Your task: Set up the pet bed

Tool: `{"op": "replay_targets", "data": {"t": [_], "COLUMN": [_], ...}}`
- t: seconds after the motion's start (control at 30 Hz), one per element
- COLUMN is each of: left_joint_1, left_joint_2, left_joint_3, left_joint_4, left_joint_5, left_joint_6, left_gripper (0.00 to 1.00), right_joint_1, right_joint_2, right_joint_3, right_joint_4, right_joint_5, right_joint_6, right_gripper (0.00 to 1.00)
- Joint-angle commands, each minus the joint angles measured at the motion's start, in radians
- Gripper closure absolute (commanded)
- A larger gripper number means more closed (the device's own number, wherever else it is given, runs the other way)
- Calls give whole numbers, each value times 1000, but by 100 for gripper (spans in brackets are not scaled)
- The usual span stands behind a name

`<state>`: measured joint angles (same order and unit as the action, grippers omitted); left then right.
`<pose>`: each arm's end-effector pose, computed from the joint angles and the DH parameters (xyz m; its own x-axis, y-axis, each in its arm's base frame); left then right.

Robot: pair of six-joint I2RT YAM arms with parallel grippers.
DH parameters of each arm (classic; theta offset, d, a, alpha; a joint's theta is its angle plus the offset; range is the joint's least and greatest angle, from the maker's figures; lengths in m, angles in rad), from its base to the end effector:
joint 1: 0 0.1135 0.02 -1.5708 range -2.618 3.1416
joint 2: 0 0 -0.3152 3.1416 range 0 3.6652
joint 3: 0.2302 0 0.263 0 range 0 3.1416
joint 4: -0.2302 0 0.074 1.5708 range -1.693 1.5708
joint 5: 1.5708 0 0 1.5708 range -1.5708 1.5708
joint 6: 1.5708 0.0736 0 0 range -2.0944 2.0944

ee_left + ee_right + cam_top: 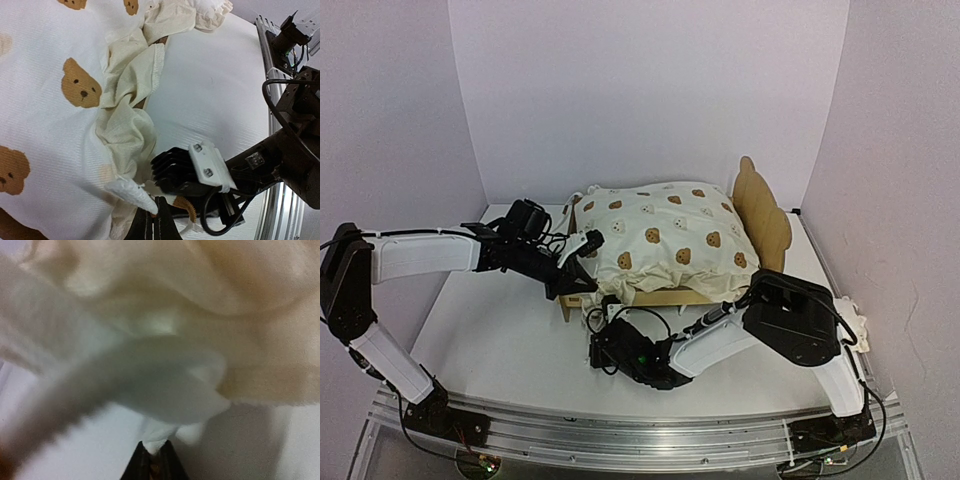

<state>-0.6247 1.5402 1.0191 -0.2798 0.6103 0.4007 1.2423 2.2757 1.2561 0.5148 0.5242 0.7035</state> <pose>0.2639 -0.2423 0.2567 -0.2231 0.5549 -0.8014 0.9664 0.2334 -0.1074 0.2059 0.4898 0.1003 -0.5576 0.0998 -0.8241 -0.4162 0.8253 0.3816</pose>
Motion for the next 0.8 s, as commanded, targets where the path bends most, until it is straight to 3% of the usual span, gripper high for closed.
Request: {"op": "replay_targets", "data": {"t": [0.0,0.4,0.6,0.77], "left_joint_1": [37,247,379,405], "left_joint_2": [-52,-170,-199,-196], "left_joint_3": [85,247,231,272], "left_joint_4": [-39,-274,-238,-238], "left_joint_5": [-116,-386,-416,-363], "left_joint_6": [31,218,301,312], "left_gripper": [100,100,100,100], "right_joint_1": [2,-12,-55,-76], "right_joint_2": [-11,-50,-62,-86], "right_joint_3": [-69,-200,-256,-304], "right_joint_4": [-4,0,-1,-20], "right_joint_5": [62,-122,-196,-227], "right_joint_6": [43,-20,5,-1], "right_gripper": [100,100,100,100]}}
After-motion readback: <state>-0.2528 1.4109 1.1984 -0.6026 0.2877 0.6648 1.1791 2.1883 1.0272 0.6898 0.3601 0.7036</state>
